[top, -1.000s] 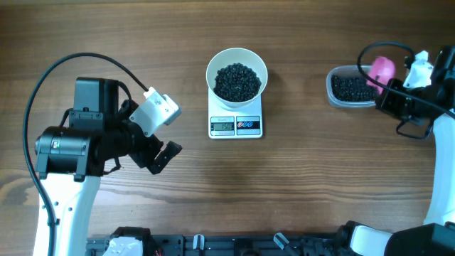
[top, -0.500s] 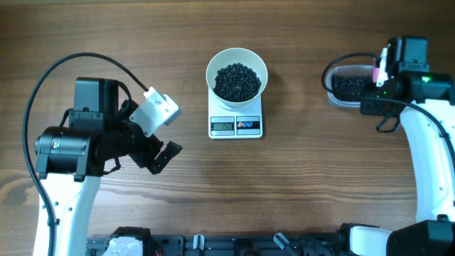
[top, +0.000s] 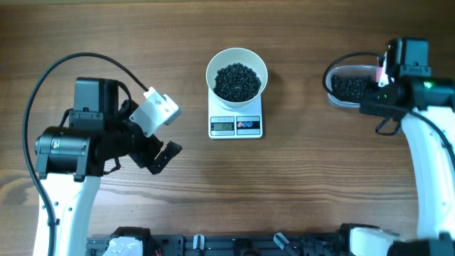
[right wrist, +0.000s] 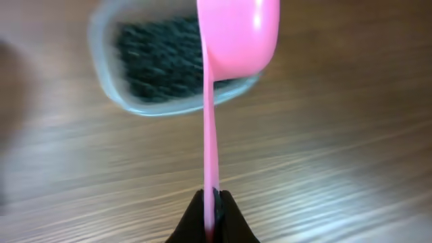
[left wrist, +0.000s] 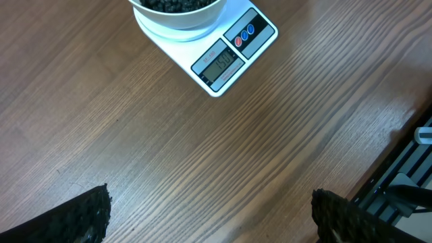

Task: Scoop item into bowl and weigh 150g on scale
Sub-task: 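Move the empty scoop right past the bean tub, then bring the scoop down toward the table in front of the tub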

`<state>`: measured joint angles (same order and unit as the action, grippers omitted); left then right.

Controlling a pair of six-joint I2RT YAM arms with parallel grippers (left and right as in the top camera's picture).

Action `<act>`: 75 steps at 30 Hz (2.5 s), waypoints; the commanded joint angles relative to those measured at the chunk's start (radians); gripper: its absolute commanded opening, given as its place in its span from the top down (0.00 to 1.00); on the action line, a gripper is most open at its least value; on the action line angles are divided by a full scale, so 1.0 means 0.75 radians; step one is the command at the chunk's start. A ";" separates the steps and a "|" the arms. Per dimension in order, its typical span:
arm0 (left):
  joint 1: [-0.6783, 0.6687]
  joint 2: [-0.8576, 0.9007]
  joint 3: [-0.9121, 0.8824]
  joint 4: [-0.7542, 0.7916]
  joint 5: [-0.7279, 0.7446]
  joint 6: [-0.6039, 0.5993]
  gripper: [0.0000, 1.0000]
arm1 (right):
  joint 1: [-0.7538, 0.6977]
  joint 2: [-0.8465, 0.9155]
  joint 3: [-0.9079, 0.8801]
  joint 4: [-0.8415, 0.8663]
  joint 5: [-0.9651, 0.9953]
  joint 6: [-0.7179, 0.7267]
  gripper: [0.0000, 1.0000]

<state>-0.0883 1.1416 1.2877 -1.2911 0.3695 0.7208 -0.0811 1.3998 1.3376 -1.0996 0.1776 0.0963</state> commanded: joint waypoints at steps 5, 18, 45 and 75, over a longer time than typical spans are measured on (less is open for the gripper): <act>0.011 -0.012 0.008 0.000 0.031 -0.004 0.00 | 0.003 -0.365 0.047 -0.123 -0.468 0.482 0.95; 0.011 -0.012 0.008 0.000 0.031 -0.004 0.00 | 0.003 -1.015 -0.126 -0.457 -0.607 0.897 0.96; 0.011 -0.012 0.008 0.000 0.031 -0.004 0.00 | 0.003 -1.102 -1.439 0.717 -1.042 1.218 0.90; 0.011 -0.012 0.008 0.000 0.031 -0.004 0.00 | 0.003 -1.102 -1.470 0.812 -0.969 0.932 0.00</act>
<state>-0.0883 1.1416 1.2877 -1.2915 0.3695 0.7208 -0.0811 0.5804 0.2359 -0.4984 -0.4179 0.7933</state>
